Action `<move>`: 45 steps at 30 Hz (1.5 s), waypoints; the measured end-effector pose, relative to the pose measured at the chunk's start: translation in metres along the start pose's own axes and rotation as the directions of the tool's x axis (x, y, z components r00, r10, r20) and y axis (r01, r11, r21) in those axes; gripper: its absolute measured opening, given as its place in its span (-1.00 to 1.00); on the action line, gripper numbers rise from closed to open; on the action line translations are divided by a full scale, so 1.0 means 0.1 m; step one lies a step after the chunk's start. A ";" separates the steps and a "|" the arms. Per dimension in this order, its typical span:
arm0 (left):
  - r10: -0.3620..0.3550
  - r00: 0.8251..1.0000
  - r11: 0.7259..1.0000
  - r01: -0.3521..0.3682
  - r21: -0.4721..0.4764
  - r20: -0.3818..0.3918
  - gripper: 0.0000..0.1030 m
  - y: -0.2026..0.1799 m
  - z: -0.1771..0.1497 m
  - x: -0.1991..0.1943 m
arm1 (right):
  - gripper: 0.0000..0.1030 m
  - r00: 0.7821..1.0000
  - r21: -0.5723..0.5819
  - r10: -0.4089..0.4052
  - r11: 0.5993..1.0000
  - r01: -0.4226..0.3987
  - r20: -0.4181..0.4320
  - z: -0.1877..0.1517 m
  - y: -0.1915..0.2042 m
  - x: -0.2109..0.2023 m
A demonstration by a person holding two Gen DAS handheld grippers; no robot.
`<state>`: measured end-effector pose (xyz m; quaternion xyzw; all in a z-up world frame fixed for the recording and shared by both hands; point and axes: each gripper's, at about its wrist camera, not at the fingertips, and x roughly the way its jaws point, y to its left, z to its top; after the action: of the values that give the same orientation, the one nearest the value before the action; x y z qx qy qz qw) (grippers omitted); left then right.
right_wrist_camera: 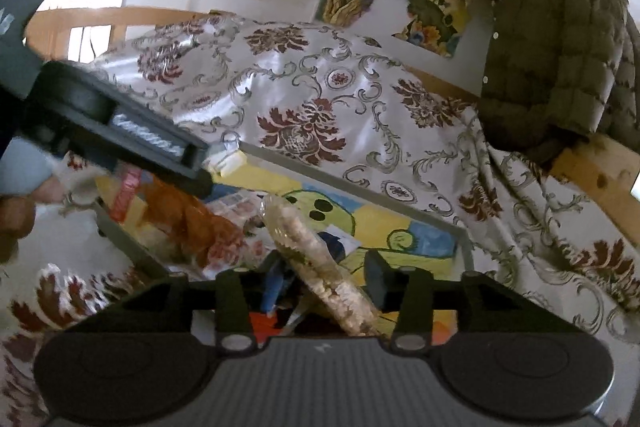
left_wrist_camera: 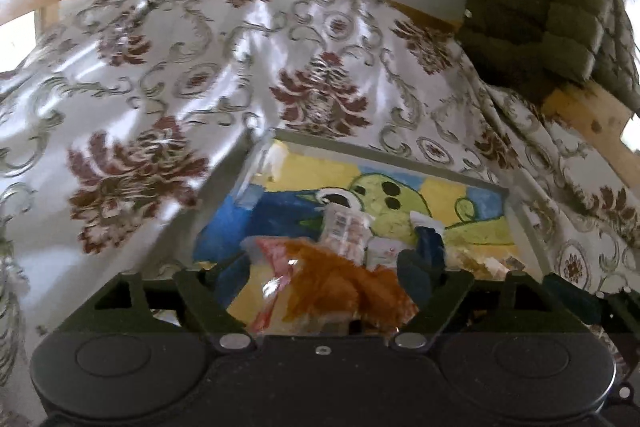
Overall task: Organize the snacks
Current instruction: 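Open both tools over the tray, releasing both snack bags, then move both tools back from the tray toward the green stick and white bar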
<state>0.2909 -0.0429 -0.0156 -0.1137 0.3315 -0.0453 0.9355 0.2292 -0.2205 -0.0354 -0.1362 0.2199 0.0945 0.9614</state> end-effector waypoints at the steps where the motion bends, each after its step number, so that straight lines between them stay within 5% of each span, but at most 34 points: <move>1: 0.006 1.000 1.000 -0.005 -0.005 0.010 0.65 0.03 0.00 -0.06 | 0.25 1.000 0.024 0.015 1.000 -0.015 0.006 0.01 -0.02 -0.03; 8: 0.026 0.992 1.000 -0.025 -0.003 0.125 0.97 0.11 -0.05 -0.61 | 0.70 0.994 0.167 0.072 0.982 -0.085 0.082 0.07 -0.15 -0.40; 16: 0.053 0.964 0.998 -0.046 -0.032 0.261 0.98 0.16 -0.28 -1.35 | 0.98 0.977 0.307 0.017 0.948 -0.083 0.211 0.09 -0.32 -1.06; 27: 0.121 0.942 0.991 -0.132 0.014 0.314 0.99 0.18 -0.89 -2.02 | 1.00 0.975 0.465 -0.098 0.885 -0.006 0.199 -0.35 -0.48 -1.86; 45: 0.156 0.950 0.984 -0.174 0.046 0.272 0.99 0.37 -1.46 -2.45 | 1.00 0.989 0.403 -0.126 0.911 0.083 0.081 -0.61 0.16 -2.28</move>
<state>0.0088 0.0055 0.0150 -0.0582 0.2087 0.0373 0.9755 -0.0005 -0.2521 0.0105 0.0561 0.1760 0.0031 0.9828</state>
